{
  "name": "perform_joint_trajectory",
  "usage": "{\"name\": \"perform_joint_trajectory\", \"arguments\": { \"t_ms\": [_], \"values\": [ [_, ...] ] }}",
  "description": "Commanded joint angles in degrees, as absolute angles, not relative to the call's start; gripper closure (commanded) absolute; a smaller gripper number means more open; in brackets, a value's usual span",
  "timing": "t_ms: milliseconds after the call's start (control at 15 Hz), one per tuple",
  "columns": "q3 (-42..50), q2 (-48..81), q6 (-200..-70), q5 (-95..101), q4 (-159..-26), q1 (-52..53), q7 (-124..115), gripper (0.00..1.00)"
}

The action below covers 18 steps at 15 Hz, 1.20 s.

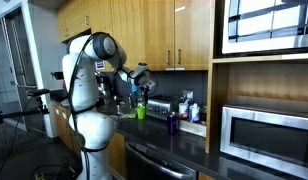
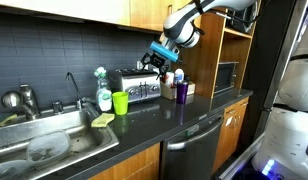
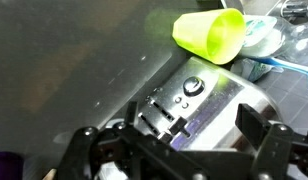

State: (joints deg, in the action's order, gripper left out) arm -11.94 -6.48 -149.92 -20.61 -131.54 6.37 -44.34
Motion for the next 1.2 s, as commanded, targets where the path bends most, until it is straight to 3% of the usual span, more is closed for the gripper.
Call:
{"name": "perform_joint_trajectory", "arguments": {
  "t_ms": [0, 867, 933, 1000, 1133],
  "values": [
    [-11.4, -7.1, -153.4, -19.1, -132.8, 6.4, -49.3, 0.0],
    [-12.3, -2.0, -167.4, -5.8, -133.6, 3.7, -73.9, 0.0],
    [-12.2, -1.4, -168.3, -3.7, -133.6, 3.5, -76.6, 0.02],
    [-12.1, -0.8, -169.2, -1.7, -133.5, 3.3, -79.0, 0.27],
    [-11.8, 0.2, -170.4, 2.2, -133.2, 3.2, -83.6, 0.29]
  ]
}}
